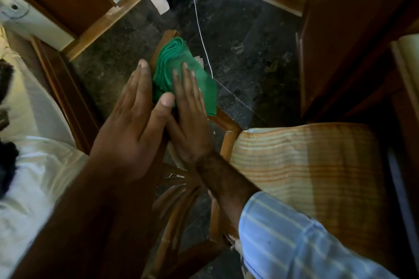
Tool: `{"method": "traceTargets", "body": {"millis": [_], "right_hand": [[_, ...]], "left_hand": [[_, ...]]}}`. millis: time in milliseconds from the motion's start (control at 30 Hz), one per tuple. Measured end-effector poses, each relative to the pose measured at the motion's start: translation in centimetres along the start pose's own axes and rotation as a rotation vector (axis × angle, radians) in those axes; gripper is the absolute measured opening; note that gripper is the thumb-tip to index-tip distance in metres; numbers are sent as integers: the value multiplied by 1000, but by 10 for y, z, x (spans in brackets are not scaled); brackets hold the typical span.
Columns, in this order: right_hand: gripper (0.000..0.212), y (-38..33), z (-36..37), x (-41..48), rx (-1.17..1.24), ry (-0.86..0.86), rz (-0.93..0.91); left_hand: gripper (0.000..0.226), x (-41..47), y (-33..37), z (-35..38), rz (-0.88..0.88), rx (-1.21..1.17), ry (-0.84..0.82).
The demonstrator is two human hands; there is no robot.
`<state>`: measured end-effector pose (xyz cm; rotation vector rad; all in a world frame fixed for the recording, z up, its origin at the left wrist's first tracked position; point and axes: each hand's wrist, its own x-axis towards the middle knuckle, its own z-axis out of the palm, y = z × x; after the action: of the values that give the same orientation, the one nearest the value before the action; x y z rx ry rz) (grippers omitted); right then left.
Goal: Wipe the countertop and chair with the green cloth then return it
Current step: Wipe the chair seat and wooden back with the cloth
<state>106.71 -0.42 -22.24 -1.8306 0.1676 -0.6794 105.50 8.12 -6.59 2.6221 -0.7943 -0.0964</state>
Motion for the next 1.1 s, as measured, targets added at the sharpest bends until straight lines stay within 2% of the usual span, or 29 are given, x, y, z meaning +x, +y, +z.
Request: {"method": "traceTargets", "body": {"millis": [67,200,300,367,433,600,700,800,900,1000,1100], "right_hand": [[73,13,4,-9,38,11,153],[78,58,1,-32,129,-16,585],[75,86,-10,-42,127,-80,746],[76,84,-11,-37,147,-44,822],[75,69,-7,-28,195,8,843],[91,17,-2,-8,282,48,643],[87,0,0,-6,265,19,482],[82,9,-3,-14,242,-6,431],[76,36,0,-24,153,-46,544],[98,50,-1,-33,133,-24,757],[114,58,-2,-29,167,63,861]], "left_hand": [[76,-1,1,0,31,53,-22],[74,-1,2,-1,6,88,-45],[73,-2,3,0,13,84,-34],[73,-2,3,1,1,78,-28],[73,-1,2,1,-3,82,-24],[72,-1,1,0,20,73,-21],[69,-3,-2,1,43,70,-11],[67,-3,-5,4,39,73,2],[67,-1,-5,3,15,62,-3],[68,-1,-3,2,-8,71,-9],[69,-2,-1,2,-23,99,-24]]}}
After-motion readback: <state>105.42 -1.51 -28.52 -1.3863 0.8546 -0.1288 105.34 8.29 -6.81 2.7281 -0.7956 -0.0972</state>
